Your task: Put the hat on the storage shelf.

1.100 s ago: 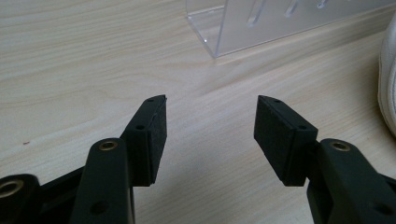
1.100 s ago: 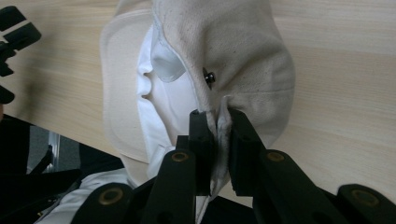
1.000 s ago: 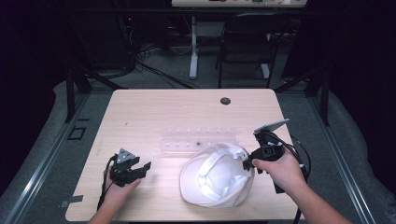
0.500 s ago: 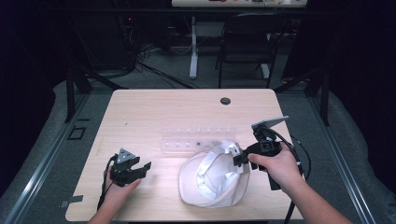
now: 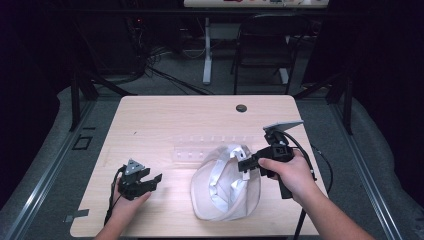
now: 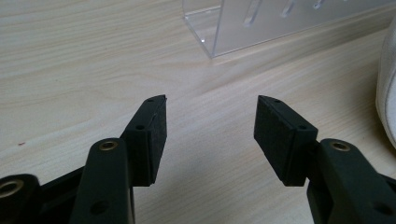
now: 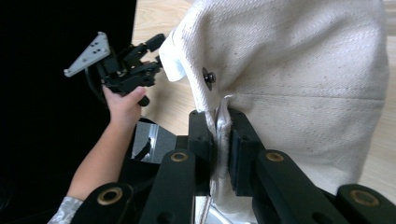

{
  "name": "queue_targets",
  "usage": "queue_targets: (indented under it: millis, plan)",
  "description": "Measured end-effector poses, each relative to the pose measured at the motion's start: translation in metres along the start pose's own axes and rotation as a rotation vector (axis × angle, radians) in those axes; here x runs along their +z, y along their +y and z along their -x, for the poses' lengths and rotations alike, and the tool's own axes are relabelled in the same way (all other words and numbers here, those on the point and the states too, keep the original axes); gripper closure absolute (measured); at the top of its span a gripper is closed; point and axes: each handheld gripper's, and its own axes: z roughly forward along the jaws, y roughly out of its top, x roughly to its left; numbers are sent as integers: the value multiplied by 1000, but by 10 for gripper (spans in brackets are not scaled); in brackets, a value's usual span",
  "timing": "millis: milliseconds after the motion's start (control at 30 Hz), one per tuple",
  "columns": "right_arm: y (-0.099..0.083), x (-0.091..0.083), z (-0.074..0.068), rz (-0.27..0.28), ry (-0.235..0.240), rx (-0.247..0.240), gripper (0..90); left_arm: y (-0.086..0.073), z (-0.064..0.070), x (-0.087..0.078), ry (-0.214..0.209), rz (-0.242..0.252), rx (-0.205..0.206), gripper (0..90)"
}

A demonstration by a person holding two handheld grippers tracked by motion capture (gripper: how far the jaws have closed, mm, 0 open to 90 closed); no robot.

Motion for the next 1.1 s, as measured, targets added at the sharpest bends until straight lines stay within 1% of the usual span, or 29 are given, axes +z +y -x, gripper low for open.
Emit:
queue_targets:
  millis: [67,100,133,167,200,233,267,300,367,400,467,700,733,833,867,900,933,967,1000,1100]
  plan:
    - [0,0,-3,10,8,8,819,0,0,0,0,0,1,443]
    - [1,0,-5,14,8,2,819,0,-1,-1,-2,-3,5,443]
    - [2,-2,-8,18,19,-11,819,1,-1,-1,-6,7,-6,445]
    - [2,-2,-8,18,19,-11,819,1,-1,-1,-6,7,-6,451]
    - [3,-3,-10,19,27,-22,819,1,-1,-2,-7,11,-8,452]
    - [3,-2,-12,31,24,-13,819,1,-1,-2,-10,10,-8,452]
    - [4,-4,-13,24,30,-25,819,1,-2,-2,-11,7,-7,454]
    - [4,-4,-14,31,33,-28,819,1,-2,-2,-10,4,-7,458]
    - [5,-5,-15,21,32,-26,819,1,-1,-2,-11,3,-9,464]
    - [6,-4,-17,34,42,-25,819,1,-1,-1,-11,5,-10,465]
    - [6,-5,-18,31,42,-32,819,1,-1,-1,-11,5,-10,466]
    - [7,-4,-20,36,46,-42,819,0,-1,-1,-9,2,-4,465]
    - [7,-4,-21,48,41,-48,819,0,-1,-1,-7,3,-3,465]
    - [7,-4,-21,53,43,-49,817,0,-1,-1,-7,3,-4,465]
    - [7,-4,-21,53,42,-46,815,0,-1,-1,-5,2,-4,465]
    - [7,-3,-21,42,37,-42,815,0,-1,-1,-5,2,-4,465]
    - [7,-4,-20,28,36,-49,815,0,-1,-1,-6,3,-3,465]
    - [7,-3,-21,36,34,-41,814,0,-1,-1,-6,3,-4,465]
    - [7,-3,-21,28,35,-47,815,0,-1,-1,-6,3,-3,465]
    - [6,-3,-22,28,33,-44,817,0,-1,-1,-8,2,-3,465]
